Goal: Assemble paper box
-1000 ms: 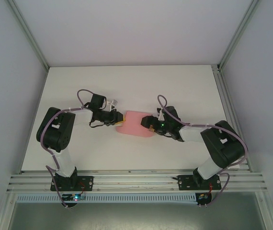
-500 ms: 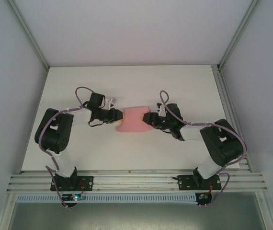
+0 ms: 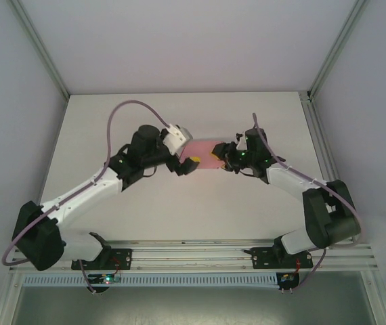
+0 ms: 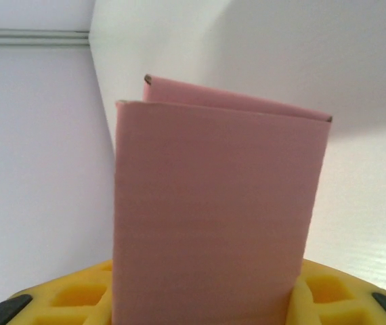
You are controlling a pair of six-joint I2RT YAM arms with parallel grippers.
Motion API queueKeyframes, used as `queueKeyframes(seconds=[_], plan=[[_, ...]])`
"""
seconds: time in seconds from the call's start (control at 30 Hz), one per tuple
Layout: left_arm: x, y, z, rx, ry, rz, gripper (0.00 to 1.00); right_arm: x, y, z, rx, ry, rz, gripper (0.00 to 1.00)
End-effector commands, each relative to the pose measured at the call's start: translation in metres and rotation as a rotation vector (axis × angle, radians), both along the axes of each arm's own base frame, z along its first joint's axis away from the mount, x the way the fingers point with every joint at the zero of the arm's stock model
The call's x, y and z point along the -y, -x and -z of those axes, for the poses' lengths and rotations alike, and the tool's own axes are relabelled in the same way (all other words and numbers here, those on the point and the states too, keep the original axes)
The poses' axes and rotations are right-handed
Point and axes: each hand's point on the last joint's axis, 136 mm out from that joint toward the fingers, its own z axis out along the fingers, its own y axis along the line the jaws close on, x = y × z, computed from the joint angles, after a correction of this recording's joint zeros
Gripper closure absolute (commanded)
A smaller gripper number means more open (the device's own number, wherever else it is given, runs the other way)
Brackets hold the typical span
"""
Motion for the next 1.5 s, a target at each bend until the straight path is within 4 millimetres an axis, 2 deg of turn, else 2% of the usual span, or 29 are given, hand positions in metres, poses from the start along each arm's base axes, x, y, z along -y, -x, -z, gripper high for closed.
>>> queueKeyframes(seconds=[0.0, 0.1, 0.23, 0.33, 0.47, 0.57, 0.67, 0.77, 0.87, 0.93, 1.03, 1.2, 1.23, 1.37, 1.47], plan=[[-0.021, -0.008, 0.039, 0.148, -0.292, 0.0, 0.0, 0.0, 0.022, -0.019, -0.206, -0.09, -0.015, 0.67], [-0.017, 0.0, 0.048, 0.18, -0.381, 0.051, 0.0, 0.003, 0.029, -0.02, -0.309, -0.136, -0.007, 0.68], [-0.01, -0.002, 0.05, 0.26, -0.406, 0.076, 0.0, -0.001, 0.037, -0.018, -0.394, -0.181, -0.032, 0.68], [-0.003, 0.004, 0.055, 0.289, -0.443, 0.118, 0.0, 0.0, 0.035, -0.019, -0.395, -0.171, -0.019, 0.68], [0.001, -0.003, 0.067, 0.292, -0.501, 0.108, 0.0, -0.002, 0.031, -0.027, -0.395, -0.185, -0.015, 0.68], [0.003, 0.0, 0.078, 0.264, -0.54, 0.131, 0.01, 0.0, 0.028, -0.031, -0.39, -0.192, 0.002, 0.68], [0.009, 0.002, 0.078, 0.274, -0.53, 0.142, 0.03, 0.0, 0.025, -0.032, -0.391, -0.201, 0.007, 0.68], [0.011, 0.0, 0.077, 0.294, -0.518, 0.14, 0.08, -0.002, 0.026, -0.035, -0.39, -0.21, -0.009, 0.68], [0.009, -0.006, 0.081, 0.291, -0.548, 0.123, 0.17, -0.001, 0.03, -0.036, -0.391, -0.214, -0.016, 0.66], [0.009, -0.007, 0.084, 0.283, -0.563, 0.12, 0.19, -0.001, 0.032, -0.036, -0.389, -0.215, -0.017, 0.66], [0.008, -0.01, 0.084, 0.287, -0.575, 0.111, 0.31, 0.001, 0.035, -0.037, -0.388, -0.217, -0.016, 0.65], [0.007, -0.009, 0.077, 0.29, -0.572, 0.109, 0.43, 0.004, 0.037, -0.036, -0.375, -0.212, -0.01, 0.6], [0.007, -0.009, 0.077, 0.287, -0.574, 0.109, 0.49, 0.005, 0.038, -0.037, -0.369, -0.209, -0.011, 0.6], [0.007, -0.006, 0.078, 0.276, -0.574, 0.123, 0.59, 0.008, 0.039, -0.038, -0.352, -0.192, -0.004, 0.52], [0.007, -0.003, 0.081, 0.252, -0.576, 0.135, 0.59, 0.01, 0.039, -0.039, -0.322, -0.177, -0.012, 0.37]])
